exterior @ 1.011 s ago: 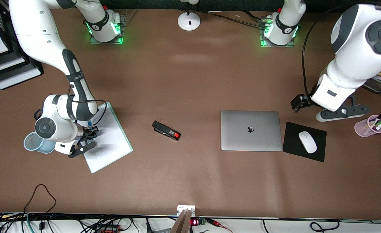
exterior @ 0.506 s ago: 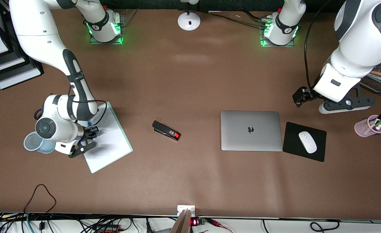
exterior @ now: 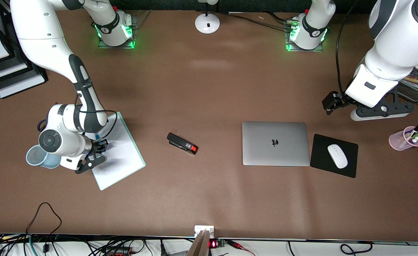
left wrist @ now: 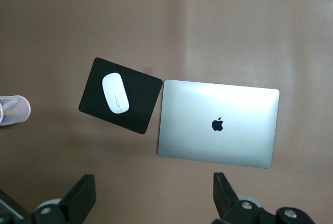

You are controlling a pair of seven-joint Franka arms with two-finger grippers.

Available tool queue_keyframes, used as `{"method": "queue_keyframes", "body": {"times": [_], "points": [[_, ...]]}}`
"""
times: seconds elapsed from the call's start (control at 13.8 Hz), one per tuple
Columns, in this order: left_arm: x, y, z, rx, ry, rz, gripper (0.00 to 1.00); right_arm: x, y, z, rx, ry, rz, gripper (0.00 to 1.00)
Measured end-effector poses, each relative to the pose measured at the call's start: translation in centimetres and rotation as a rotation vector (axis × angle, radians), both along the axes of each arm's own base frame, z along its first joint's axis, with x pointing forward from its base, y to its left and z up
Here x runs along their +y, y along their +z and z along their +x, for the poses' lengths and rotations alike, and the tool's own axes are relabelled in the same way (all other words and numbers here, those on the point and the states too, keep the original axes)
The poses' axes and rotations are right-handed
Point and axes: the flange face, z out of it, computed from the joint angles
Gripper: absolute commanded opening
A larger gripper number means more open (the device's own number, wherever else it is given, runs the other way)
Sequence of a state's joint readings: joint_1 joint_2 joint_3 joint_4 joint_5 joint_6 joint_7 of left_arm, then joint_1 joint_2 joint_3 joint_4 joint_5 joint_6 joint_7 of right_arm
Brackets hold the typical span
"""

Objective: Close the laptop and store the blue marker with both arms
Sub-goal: 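Lift the blue marker with the right gripper and carry it toward the mesh cup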

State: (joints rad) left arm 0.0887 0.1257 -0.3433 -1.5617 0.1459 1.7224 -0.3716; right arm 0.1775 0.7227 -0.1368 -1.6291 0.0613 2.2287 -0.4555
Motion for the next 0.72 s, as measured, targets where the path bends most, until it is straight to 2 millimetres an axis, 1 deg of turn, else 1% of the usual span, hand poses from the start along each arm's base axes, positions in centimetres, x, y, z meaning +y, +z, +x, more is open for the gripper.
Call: {"method": "queue_keyframes", "body": {"times": [0.07, 0.22, 0.36, 0.51, 0.58, 0.72], "points": [[0.1, 0.2, -0.1, -0.002, 0.004, -0.008, 1.0, 0.1, 0.4, 0.3, -0.01, 0.001, 0.001, 0.05], [0.3, 1.0, -0.4, -0.014, 0.009, -0.01, 1.0, 0.2, 2.2, 1.1, -0.043, 0.003, 0.005, 0.04], [0.6, 2.0, -1.0, -0.012, 0.016, -0.004, 1.0, 0.3, 5.1, 1.8, -0.085, 0.034, 0.014, 0.04], [0.7, 2.7, -1.7, -0.007, 0.021, 0.001, 1.0, 0.2, 8.7, 2.0, -0.115, 0.123, 0.027, 0.03], [0.8, 3.0, -1.9, -0.008, 0.023, 0.002, 1.0, -0.5, 10.3, 1.9, -0.112, 0.17, 0.034, 0.03], [0.9, 3.4, -2.1, -0.012, 0.024, 0.003, 1.0, -3.1, 12.8, 1.5, -0.101, 0.249, 0.068, 0.03]]}}
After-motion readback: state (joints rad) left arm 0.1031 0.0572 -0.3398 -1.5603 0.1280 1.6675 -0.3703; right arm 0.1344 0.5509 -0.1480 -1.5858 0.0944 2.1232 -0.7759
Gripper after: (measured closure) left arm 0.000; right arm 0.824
